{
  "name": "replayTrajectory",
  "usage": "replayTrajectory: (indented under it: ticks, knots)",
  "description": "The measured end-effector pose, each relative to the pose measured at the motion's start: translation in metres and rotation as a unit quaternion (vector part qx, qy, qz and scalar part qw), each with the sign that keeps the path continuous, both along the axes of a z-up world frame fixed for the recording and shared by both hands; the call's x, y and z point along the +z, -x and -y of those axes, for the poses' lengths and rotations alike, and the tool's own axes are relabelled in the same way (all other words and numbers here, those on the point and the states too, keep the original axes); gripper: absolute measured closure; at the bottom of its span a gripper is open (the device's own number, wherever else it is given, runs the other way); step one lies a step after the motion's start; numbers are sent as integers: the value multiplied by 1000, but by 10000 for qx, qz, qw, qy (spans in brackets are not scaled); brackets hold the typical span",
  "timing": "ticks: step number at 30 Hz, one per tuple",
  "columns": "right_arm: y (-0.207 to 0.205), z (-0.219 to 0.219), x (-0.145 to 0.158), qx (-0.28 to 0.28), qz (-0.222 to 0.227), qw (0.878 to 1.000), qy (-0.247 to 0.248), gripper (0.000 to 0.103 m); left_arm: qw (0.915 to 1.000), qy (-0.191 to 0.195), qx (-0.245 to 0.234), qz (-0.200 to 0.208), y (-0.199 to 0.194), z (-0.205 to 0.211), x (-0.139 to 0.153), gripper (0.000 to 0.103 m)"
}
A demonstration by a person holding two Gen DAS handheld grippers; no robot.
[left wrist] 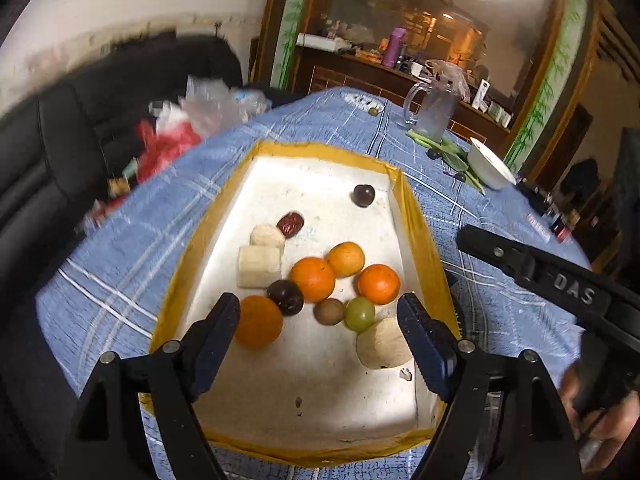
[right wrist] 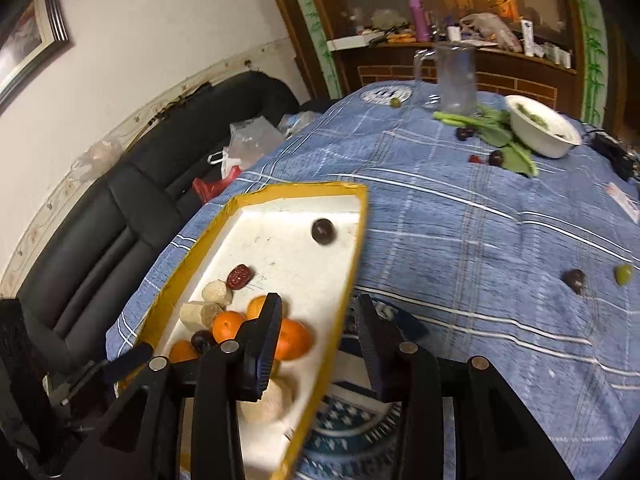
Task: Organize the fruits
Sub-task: 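Lower the brown fruit and plum into the white tray and open both grippers, then move both grippers back toward the last plum and green grape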
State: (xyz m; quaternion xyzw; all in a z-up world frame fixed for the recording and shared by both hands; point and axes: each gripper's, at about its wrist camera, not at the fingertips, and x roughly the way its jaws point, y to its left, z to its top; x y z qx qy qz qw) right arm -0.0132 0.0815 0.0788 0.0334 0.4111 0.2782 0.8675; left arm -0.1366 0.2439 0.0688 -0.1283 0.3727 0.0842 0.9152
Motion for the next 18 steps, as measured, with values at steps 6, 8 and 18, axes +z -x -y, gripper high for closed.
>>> replayTrajectory:
  ticks: [6,8,18]
  knots:
    - [26,30,6,-310,369,9988,69,49,9945,-1024,29,206,5,34,15,12]
    - [30,40,7,-388,409,9984,36,48,9939,-1082,-43,191,4,43,17,11]
    - [32,80,8,-632,418,9970,-136,46,9935,-1083,-347,-7,-2,72,15,11]
